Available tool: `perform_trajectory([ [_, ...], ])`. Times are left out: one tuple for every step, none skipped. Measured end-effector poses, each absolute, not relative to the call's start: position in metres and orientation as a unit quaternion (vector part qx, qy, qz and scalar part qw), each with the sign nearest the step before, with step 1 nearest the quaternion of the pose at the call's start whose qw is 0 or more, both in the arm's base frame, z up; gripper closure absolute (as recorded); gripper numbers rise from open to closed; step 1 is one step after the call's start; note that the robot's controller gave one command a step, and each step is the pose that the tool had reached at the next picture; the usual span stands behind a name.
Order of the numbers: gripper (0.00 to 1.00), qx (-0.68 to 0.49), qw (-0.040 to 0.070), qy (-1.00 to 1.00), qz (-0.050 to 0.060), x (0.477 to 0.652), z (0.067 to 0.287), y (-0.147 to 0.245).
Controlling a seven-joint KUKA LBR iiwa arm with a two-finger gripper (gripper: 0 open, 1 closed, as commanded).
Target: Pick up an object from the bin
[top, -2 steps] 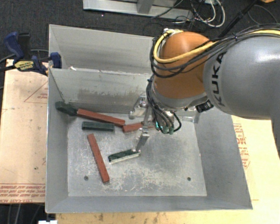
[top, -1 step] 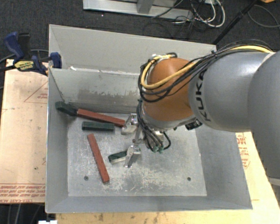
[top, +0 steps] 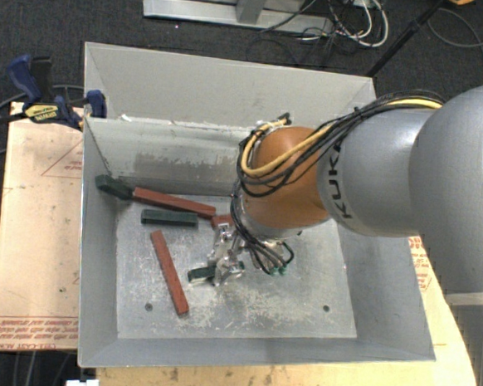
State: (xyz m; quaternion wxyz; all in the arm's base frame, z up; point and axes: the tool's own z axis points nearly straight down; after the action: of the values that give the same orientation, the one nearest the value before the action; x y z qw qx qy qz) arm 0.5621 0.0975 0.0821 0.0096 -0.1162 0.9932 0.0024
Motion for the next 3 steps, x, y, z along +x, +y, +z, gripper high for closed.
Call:
perform_trajectory([
  [1.00, -0.116, 0.010, 0.993, 0.002, 0.562, 0.082, 0.097],
  [0.00, -0.105, -0.001, 0.994, 0.001, 0.558, 0.156, 0.088],
  [0.00, -0.095, 0.000, 0.995, 0.001, 0.561, 0.225, 0.082],
])
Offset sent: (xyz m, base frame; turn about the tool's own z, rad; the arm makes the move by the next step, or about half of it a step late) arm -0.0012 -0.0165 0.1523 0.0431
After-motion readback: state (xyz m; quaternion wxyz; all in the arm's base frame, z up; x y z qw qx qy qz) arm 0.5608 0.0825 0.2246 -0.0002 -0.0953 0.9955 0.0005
